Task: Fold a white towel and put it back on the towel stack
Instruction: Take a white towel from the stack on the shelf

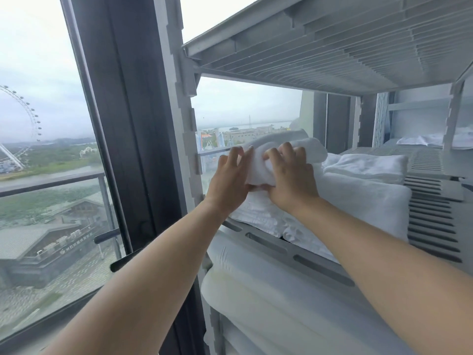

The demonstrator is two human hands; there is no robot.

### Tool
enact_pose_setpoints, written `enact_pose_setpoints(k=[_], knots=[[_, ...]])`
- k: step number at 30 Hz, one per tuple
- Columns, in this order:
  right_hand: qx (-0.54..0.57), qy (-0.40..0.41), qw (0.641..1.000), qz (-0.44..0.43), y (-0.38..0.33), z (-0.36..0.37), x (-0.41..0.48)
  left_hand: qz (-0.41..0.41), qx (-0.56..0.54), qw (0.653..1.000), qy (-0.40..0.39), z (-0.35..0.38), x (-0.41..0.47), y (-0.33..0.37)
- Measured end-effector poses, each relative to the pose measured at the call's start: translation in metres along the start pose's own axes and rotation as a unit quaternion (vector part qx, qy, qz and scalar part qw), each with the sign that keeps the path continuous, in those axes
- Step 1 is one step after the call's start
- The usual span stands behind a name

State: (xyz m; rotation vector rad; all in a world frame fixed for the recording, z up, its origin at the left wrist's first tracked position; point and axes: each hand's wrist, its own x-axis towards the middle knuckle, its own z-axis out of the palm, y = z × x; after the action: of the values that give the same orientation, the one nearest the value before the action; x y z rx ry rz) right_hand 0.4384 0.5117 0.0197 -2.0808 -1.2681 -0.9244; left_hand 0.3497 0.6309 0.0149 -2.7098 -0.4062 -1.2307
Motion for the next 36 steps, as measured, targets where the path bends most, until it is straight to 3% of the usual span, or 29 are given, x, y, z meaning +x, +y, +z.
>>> enact_pose_setpoints(k=[8, 20, 28, 36], knots=[[0.053, 0.1, 0.993, -0.043, -0.001, -0.03, -0.015, -0.024, 0.069, 0.994, 0.077, -0.029, -0.01, 0.037], [0.205, 0.136, 0.961, -0.124, -0.024, -0.086, -0.062, -0.108, 0.215, 0.961, 0.135, -0.096, -0.069, 0.1], [0.33, 0.156, 0.907, -0.212, -0.022, -0.114, -0.107, -0.206, 0.305, 0.924, 0.106, -0.139, -0.128, 0.167], [0.414, 0.071, 0.873, -0.247, -0.028, -0.141, -0.172, -0.254, 0.372, 0.892, 0.029, -0.171, -0.197, 0.223]])
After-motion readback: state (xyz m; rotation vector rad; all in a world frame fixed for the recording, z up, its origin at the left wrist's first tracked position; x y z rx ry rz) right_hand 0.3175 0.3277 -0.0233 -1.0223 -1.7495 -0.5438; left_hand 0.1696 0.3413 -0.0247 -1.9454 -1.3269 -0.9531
